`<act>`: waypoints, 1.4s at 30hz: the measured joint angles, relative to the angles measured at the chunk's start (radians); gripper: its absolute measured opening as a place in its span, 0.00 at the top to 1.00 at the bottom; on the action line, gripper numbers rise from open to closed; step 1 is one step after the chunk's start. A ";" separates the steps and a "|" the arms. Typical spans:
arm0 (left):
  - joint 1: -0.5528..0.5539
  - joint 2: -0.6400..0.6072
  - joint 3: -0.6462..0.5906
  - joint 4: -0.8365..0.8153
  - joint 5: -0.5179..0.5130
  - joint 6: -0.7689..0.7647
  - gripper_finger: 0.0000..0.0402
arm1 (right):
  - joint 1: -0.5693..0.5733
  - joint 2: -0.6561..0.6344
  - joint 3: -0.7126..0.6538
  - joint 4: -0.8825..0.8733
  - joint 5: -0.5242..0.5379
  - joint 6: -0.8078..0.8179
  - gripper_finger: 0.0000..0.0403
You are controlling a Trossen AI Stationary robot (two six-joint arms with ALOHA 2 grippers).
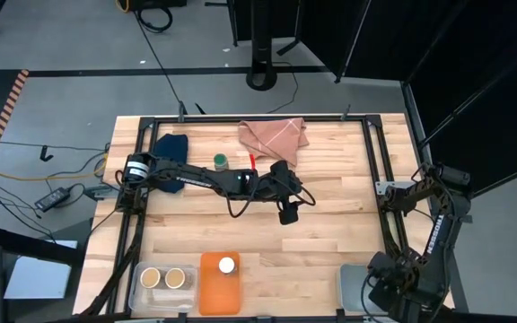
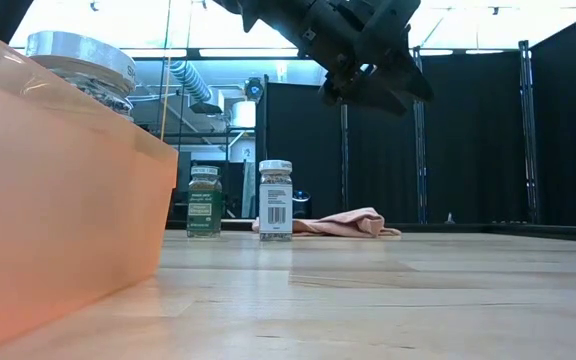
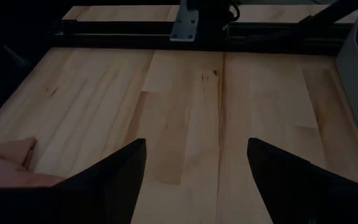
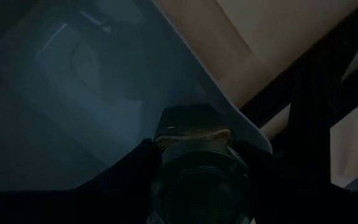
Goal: Sort spices by type
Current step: Put the bottom green seasoning bottle into the gray bin
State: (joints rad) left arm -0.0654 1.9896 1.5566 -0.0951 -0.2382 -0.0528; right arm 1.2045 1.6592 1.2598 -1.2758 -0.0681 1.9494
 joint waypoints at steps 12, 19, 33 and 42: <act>0.000 0.000 0.000 0.000 -0.007 0.000 0.29 | 0.010 0.000 0.000 0.022 0.068 -0.120 0.47; 0.000 0.000 0.000 0.000 -0.015 0.000 0.29 | 0.038 0.000 0.000 0.026 0.073 -0.125 0.45; 0.000 0.000 0.000 0.000 -0.016 0.000 0.29 | 0.056 0.000 0.000 0.045 0.106 -0.139 0.43; 0.000 0.000 0.000 -0.001 -0.016 0.000 0.29 | 0.057 0.000 0.000 0.045 0.101 -0.158 0.44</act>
State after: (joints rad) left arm -0.0654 1.9896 1.5566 -0.0957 -0.2546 -0.0530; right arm 1.2613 1.6592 1.2598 -1.2304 0.0330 1.7913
